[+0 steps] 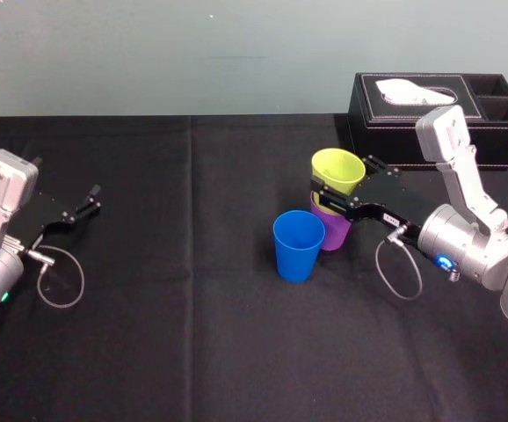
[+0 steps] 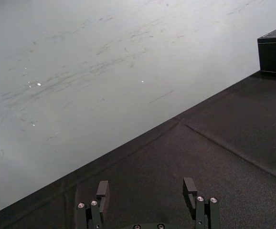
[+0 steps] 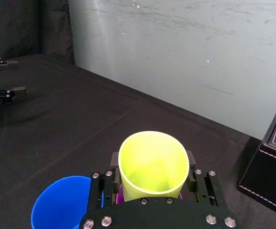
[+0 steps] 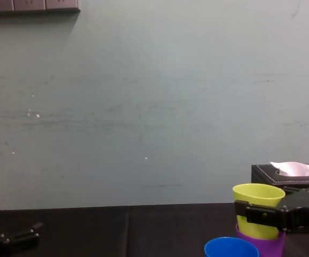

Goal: Stack the three plastic cups sequentially using one hand.

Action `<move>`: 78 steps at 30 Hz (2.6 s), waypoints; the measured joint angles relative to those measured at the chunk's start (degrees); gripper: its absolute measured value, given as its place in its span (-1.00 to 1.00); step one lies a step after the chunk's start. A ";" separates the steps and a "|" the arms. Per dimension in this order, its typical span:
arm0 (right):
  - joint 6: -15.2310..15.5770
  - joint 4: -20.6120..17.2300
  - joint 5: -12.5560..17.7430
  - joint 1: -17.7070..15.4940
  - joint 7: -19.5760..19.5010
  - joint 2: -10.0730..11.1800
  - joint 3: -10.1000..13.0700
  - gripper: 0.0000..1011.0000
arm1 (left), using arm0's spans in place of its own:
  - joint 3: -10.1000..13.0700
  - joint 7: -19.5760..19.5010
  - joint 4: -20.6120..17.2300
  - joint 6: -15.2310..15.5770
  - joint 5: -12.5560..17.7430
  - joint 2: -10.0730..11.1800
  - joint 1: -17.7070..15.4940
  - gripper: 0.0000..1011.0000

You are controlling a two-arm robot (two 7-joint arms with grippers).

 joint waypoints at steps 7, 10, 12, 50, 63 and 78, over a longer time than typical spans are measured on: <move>-0.44 0.69 -0.25 -0.17 0.10 0.03 -0.09 0.47 | 0.00 0.00 0.00 0.00 0.00 0.00 0.00 1.00; -0.67 1.05 -0.56 -0.25 0.29 0.00 -0.29 0.47 | 0.00 0.00 0.00 0.00 0.00 0.00 0.00 1.00; -0.79 1.26 -0.71 -0.35 0.34 -0.07 -0.43 0.47 | 0.00 0.00 0.00 0.00 0.00 0.00 0.00 1.00; -1.86 -0.97 -1.00 -1.96 0.15 0.77 0.27 0.98 | 0.00 0.00 0.00 0.00 0.00 0.00 0.00 1.00; -2.43 -8.65 0.31 -9.95 0.07 5.23 3.73 0.98 | 0.00 0.00 0.00 0.00 0.00 0.00 0.00 1.00; -8.19 -13.00 2.88 -24.37 2.39 8.84 6.71 0.98 | 0.00 0.00 0.00 0.00 0.00 0.00 0.00 1.00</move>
